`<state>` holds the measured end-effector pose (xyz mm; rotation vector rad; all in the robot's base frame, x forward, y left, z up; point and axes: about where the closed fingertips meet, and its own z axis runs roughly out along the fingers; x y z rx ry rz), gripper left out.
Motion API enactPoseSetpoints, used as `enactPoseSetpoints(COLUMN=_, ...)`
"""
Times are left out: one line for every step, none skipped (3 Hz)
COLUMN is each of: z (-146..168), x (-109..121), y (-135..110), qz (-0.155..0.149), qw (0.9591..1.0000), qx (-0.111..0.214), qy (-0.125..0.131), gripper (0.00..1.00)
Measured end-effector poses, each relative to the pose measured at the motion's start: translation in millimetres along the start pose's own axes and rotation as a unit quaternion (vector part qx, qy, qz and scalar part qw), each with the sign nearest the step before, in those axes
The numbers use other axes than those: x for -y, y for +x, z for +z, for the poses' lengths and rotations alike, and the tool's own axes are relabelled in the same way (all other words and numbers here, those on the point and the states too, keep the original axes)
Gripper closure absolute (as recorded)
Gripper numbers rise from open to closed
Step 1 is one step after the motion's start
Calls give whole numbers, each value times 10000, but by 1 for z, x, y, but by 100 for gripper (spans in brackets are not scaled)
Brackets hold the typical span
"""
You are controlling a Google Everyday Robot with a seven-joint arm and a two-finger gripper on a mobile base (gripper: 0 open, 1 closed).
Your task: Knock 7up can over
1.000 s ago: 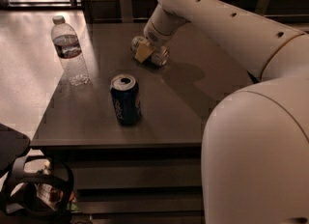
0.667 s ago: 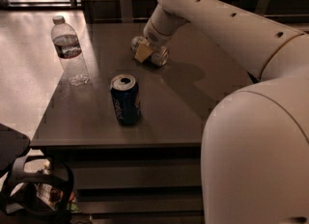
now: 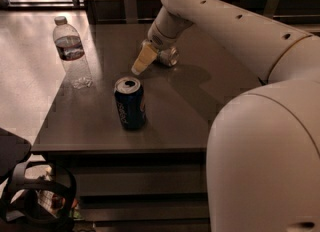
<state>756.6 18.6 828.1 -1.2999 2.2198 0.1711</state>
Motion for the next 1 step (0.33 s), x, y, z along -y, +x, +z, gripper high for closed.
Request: enactPoseSetpoints(z=0, x=0, y=0, qz=0, qw=10000, qx=0, qy=0, gripper=0)
